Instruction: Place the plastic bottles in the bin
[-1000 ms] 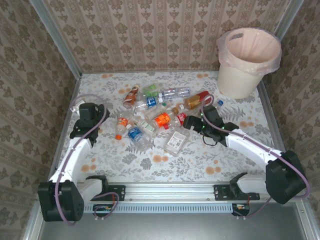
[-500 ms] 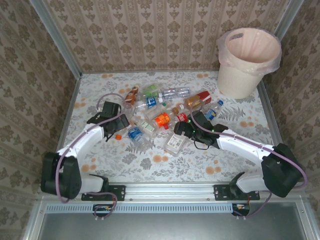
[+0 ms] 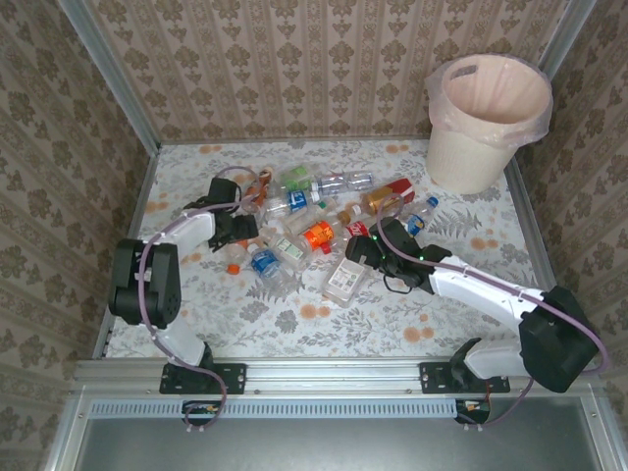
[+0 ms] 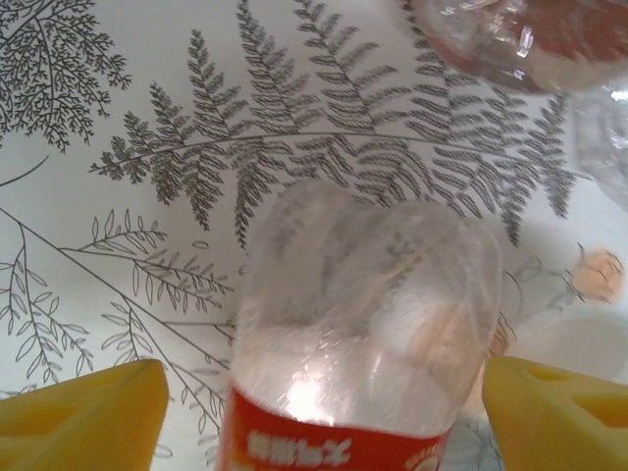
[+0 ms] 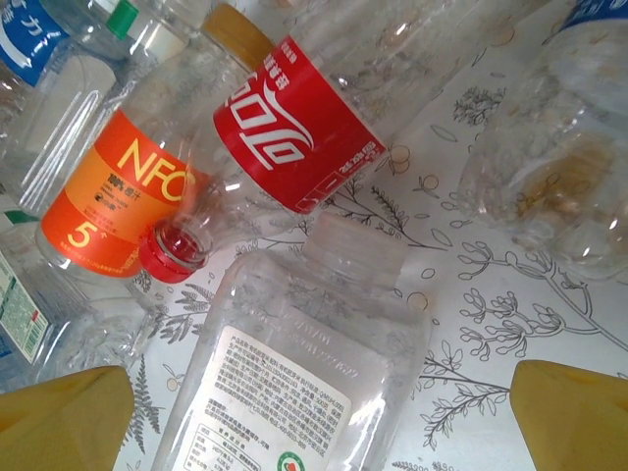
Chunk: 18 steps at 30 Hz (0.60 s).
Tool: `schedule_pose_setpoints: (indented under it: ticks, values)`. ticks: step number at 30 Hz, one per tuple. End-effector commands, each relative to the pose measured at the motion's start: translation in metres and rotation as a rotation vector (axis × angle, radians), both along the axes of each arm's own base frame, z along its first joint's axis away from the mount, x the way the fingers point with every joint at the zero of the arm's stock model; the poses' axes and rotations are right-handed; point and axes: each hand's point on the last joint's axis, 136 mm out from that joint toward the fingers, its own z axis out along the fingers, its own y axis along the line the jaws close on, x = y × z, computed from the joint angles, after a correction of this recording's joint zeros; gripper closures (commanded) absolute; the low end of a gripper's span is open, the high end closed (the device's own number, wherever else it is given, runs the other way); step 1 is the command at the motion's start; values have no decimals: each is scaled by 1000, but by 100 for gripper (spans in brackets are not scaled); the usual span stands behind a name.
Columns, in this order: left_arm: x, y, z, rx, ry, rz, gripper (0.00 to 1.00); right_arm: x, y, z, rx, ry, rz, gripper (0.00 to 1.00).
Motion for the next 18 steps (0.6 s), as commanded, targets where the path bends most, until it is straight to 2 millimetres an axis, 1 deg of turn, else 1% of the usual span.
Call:
schedule_pose_setpoints:
  ticks: [1, 3, 7, 10, 12, 16, 18]
  values:
    - [9, 3, 1, 2, -7, -16, 20, 1, -11, 5, -22, -35, -33, 0]
    - [12, 6, -3, -8, 2, -9, 20, 1, -11, 5, -24, -40, -30, 0]
    - [12, 17, -10, 4, 17, 23, 20, 1, -10, 8, -22, -53, -19, 0]
    - [10, 25, -18, -18, 22, 60, 22, 2, -9, 12, -12, -81, -4, 0]
    - [9, 27, -21, -39, 21, 70, 25, 3, -9, 17, -10, -109, 1, 0]
    - [8, 29, -22, -52, 15, 66, 35, 7, -8, 28, -19, -175, 36, 0]
    - [8, 30, -19, -55, 1, 69, 39, 8, -7, 36, -31, -208, 65, 0]
